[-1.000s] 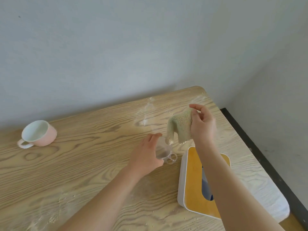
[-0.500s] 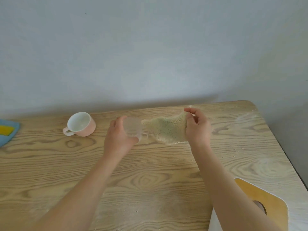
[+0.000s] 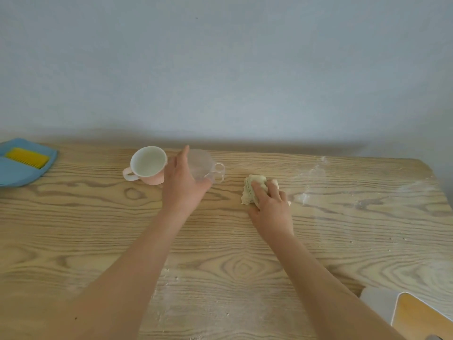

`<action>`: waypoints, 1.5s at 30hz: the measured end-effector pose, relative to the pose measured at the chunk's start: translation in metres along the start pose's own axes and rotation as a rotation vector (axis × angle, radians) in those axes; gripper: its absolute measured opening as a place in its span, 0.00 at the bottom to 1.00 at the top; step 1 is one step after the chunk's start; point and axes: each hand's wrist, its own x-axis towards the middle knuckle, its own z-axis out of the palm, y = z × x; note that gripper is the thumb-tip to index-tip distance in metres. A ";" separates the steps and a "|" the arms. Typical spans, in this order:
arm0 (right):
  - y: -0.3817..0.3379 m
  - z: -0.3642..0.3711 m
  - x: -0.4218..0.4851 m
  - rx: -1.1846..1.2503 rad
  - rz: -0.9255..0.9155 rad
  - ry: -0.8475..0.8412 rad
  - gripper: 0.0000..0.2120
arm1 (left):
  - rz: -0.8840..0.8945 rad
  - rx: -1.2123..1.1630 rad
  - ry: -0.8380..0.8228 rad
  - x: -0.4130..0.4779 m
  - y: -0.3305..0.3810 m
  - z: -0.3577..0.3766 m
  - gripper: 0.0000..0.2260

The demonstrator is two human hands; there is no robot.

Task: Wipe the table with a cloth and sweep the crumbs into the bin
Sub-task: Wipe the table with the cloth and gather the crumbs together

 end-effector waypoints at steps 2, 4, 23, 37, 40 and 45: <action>0.003 0.007 -0.003 -0.012 -0.036 0.034 0.27 | 0.189 0.067 0.090 -0.008 0.001 0.001 0.37; 0.006 0.007 -0.004 0.072 -0.091 0.090 0.26 | 0.388 0.109 0.179 -0.017 0.006 0.003 0.33; 0.163 -0.075 0.096 -0.020 0.444 0.315 0.19 | 0.561 0.140 -0.235 -0.013 0.057 0.074 0.21; 0.052 -0.003 -0.001 0.233 -0.378 0.175 0.21 | 0.491 -0.001 -0.086 -0.019 0.053 0.072 0.21; 0.079 -0.027 0.023 0.311 -0.126 0.432 0.23 | 0.486 -0.024 -0.074 -0.025 0.038 0.061 0.22; 0.123 -0.034 0.043 0.118 0.290 0.379 0.24 | 0.417 -0.054 -0.074 -0.036 0.016 0.051 0.23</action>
